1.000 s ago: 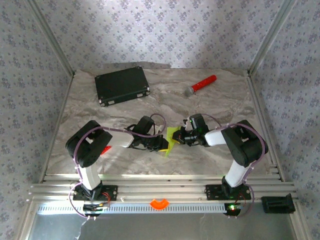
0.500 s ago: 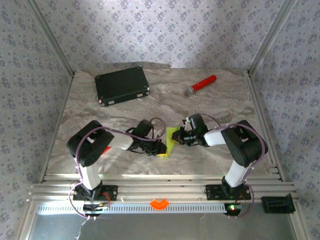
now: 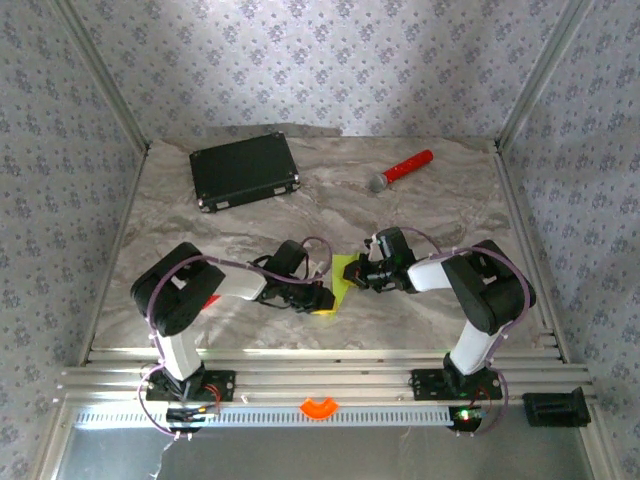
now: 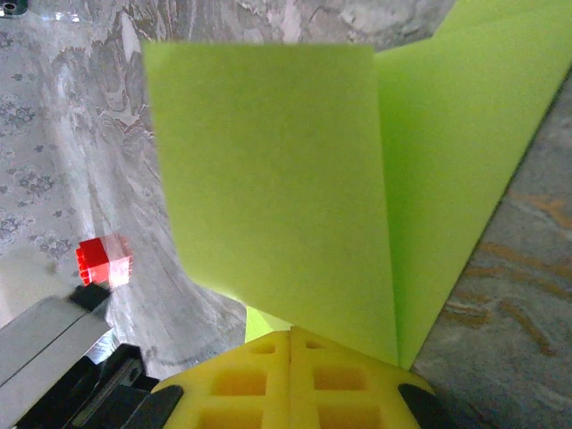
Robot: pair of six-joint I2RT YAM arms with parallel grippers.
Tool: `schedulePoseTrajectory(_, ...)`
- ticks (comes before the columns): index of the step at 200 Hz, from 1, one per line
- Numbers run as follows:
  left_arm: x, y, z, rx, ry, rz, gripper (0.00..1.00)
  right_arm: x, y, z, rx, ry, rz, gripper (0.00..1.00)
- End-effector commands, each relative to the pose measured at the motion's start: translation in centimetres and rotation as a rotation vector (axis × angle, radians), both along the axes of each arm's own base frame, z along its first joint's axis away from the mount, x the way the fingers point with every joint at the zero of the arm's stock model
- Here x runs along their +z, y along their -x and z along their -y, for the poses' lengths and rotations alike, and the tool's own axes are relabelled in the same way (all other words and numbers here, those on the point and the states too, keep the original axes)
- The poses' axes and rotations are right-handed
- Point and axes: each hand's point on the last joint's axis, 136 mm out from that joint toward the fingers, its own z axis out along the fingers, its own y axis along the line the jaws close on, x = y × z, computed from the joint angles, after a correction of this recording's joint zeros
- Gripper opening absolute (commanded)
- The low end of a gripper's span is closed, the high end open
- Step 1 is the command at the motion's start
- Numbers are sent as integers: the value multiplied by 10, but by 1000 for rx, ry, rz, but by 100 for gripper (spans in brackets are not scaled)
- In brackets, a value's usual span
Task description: Fold a paper plane with a square sheet of paper (pick it up from the middle)
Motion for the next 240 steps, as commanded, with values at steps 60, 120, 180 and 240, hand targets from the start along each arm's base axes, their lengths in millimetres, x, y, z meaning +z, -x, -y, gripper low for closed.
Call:
schedulePoseTrajectory(60, 59, -27, -8, 116, 3, 143, 11, -50, 22, 30, -55, 192, -135, 0)
schedulePoseTrajectory(120, 54, -38, 33, 36, 39, 78, 2, -50, 23, 30, -53, 189, -138, 0)
schedulePoseTrajectory(180, 18, -38, 37, 26, -24, 33, 3, -49, 23, 29, -52, 185, -139, 0)
schedulePoseTrajectory(240, -13, -21, 21, 26, -97, -10, 3, -50, 24, 30, -51, 192, -143, 0)
